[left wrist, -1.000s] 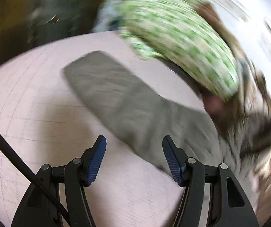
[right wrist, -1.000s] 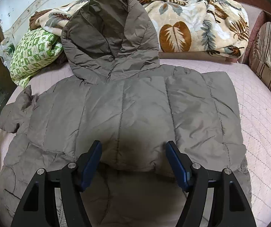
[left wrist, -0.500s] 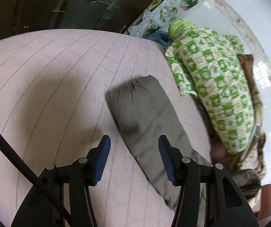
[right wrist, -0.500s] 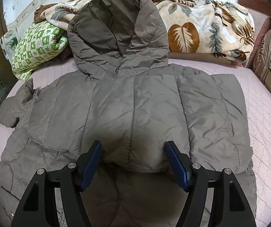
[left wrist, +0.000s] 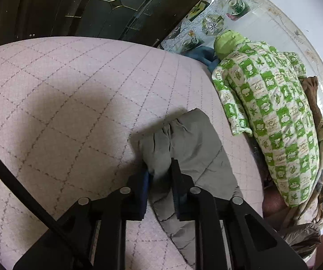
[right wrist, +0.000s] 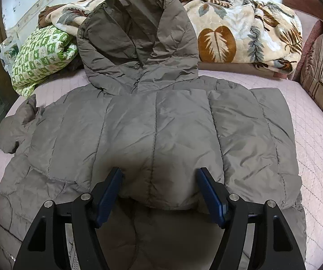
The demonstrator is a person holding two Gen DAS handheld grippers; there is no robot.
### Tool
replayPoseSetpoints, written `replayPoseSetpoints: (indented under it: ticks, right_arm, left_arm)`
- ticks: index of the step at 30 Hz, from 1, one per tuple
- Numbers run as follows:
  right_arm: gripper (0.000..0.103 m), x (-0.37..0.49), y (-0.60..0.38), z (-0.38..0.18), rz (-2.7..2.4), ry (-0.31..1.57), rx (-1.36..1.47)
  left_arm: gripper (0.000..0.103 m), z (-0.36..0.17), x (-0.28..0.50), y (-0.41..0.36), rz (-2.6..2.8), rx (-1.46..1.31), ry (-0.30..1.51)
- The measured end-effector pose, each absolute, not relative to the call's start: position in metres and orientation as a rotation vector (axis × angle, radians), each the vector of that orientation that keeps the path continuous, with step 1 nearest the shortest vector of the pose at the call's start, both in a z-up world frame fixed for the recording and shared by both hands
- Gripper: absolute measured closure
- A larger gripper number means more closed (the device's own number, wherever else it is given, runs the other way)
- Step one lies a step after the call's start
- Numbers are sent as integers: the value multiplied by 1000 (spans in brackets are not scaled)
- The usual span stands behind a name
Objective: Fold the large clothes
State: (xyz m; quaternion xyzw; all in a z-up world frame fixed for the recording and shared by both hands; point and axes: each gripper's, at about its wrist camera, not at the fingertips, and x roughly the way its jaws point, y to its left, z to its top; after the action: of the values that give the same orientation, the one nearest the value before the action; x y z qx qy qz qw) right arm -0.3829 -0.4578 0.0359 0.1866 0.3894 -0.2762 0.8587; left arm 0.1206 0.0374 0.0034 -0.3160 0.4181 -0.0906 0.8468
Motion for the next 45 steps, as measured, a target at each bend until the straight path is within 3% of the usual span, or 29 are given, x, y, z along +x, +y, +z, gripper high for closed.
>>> replayPoseSetpoints:
  ticks: [12,20,27,33,43,45]
  right_arm:
    - [29,-407,-471,62,-635,701,456]
    - [29,-430,-483,74,-645,643,529]
    - [29,-445,-490,78,-629,614,581]
    - [29,-445,-493,78,-615,597,608]
    - [29,-433,-489,70,-580,610,627]
    - [29,-430,-488,69,-566,607,641]
  left_arm:
    - [89,119,52,1,-364,-549,695]
    - [89,180,-68,-86,-670,-424,617]
    - [89,170,-162,-203,-889,-151,621]
    - [89,118,-219,-275,-996,74,681]
    - [88,41,-234,-313,-970,262,871]
    - [76,45,-238,-313,-996,279,864]
